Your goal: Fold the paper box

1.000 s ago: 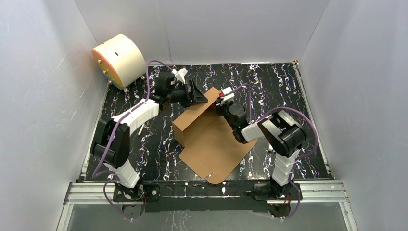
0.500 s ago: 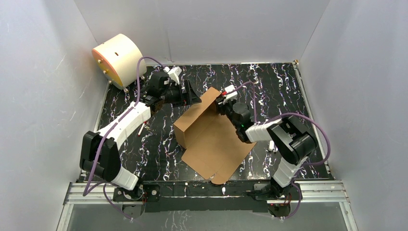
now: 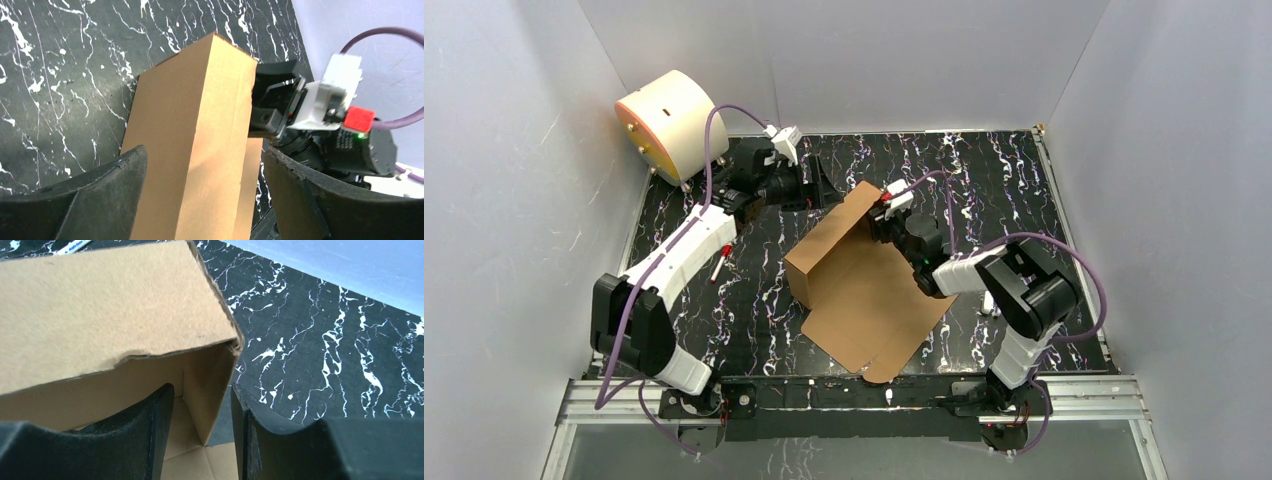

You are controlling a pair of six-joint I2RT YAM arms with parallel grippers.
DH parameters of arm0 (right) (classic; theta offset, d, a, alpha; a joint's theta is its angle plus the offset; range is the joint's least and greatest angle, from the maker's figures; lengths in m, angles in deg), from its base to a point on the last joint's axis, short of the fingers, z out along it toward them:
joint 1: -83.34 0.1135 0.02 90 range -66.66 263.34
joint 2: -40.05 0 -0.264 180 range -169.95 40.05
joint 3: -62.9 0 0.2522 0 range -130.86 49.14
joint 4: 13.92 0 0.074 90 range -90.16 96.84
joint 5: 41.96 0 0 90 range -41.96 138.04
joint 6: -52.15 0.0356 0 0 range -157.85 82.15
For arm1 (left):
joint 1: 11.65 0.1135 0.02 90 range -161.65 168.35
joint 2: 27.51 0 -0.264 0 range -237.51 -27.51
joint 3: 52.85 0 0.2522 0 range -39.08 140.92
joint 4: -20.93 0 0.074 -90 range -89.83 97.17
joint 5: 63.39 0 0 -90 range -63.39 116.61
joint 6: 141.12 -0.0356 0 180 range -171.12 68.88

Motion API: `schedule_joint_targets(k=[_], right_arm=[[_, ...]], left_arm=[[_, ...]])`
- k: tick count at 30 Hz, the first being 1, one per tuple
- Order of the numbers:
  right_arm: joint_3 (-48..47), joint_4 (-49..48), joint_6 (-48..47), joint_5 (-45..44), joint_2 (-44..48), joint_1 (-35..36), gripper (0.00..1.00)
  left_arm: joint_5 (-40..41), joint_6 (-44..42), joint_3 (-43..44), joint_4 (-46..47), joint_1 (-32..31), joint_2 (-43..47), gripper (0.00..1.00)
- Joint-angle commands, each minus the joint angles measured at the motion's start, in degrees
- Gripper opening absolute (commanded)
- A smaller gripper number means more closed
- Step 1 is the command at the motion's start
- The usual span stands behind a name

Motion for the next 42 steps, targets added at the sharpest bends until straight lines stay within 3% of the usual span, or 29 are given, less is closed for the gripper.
schedule_joint_targets(k=[1, 13, 30, 34, 42], right_arm=[[-1.56, -9.58, -0.18, -0.76, -2.64, -0.20, 0.54], [0.81, -23.04, -0.63, -1.37, -7.40, -0.20, 0.50], [-0.55, -24.34, -3.12, -1.27, -10.88, -0.18, 0.32], [-0.94, -24.13, -4.16, -3.05, -11.47, -0.19, 0.27], [-1.79, -24.67, -7.27, -10.23, -12.87, 0.54, 0.26]], left_arm=[[-0.92, 0.65, 5.55, -0.35, 0.26, -2.73, 0.83], [-2.47, 8.38, 9.37, 8.14, 0.12, -13.68, 0.83], [-8.98, 13.23, 10.90, 14.64, -1.74, -20.84, 0.75], [-10.24, 14.03, 10.34, 15.48, -2.81, -20.69, 0.73], [-13.30, 19.54, 5.32, 22.08, -4.84, -18.27, 0.65]])
